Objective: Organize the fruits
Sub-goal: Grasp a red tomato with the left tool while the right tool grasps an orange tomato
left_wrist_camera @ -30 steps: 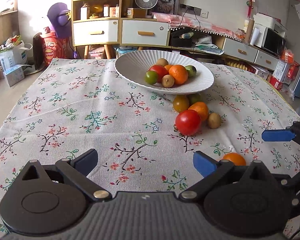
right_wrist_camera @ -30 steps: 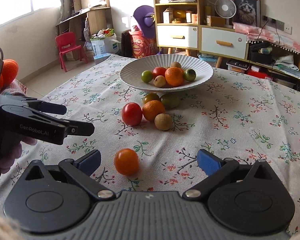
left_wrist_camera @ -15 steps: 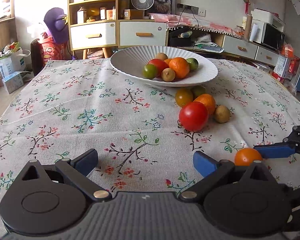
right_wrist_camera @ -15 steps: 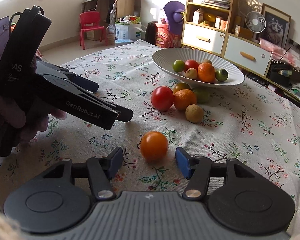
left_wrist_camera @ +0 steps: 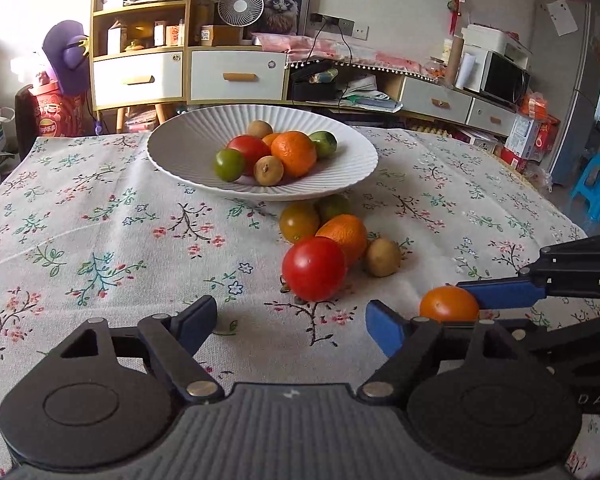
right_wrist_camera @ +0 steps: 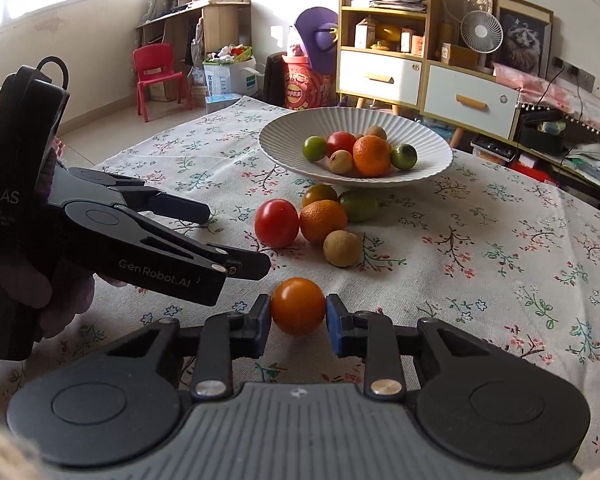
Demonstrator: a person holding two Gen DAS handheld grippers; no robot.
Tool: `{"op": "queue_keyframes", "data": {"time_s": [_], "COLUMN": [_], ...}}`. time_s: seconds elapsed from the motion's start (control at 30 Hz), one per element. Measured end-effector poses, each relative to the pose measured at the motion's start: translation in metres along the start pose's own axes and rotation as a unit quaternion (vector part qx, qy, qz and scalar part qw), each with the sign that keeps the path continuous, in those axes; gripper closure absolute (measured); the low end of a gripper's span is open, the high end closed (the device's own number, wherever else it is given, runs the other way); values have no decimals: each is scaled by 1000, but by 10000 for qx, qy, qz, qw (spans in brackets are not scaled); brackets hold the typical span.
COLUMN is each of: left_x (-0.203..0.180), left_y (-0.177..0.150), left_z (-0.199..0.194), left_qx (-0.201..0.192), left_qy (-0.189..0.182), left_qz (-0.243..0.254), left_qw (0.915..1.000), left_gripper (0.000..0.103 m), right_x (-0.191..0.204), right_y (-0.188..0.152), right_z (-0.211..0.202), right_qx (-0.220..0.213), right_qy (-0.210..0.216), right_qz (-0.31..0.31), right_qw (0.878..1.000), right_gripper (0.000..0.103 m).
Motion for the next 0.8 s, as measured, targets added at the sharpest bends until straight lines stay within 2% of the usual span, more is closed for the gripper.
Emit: {"op": "queue_keyframes", "data": {"time_s": [0.17,0.53,0.8], "left_x": [-12,-6,-4], "left_y": [6,14,16], "left_z": [6,15,16], "left_qx": [0,61,137], "left_qy": [-249,-272,-306], "left_qz": [93,-275,-330], "left_qw": [9996,9992,9989], "left_gripper": [42,65,71], "right_x": [-17,-25,-28], "right_y": [1,2,3], "right_z": [3,9,8], "right_qx": [19,23,7], "right_qy": [-66,-58,10], "right_qz": [206,458,572], "right_qw": [9998,9989,9984], "right_gripper": [76,76,76]}}
Point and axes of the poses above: each gripper's, at about its wrist camera, not at the fingertips, and z roughly the way its jaws point, x to its left, y to its top, the point moved 9 cm from there along z, roughly the way its jaws point, and after that the axes turned 9 degrees about y, right-handed, at the moved point
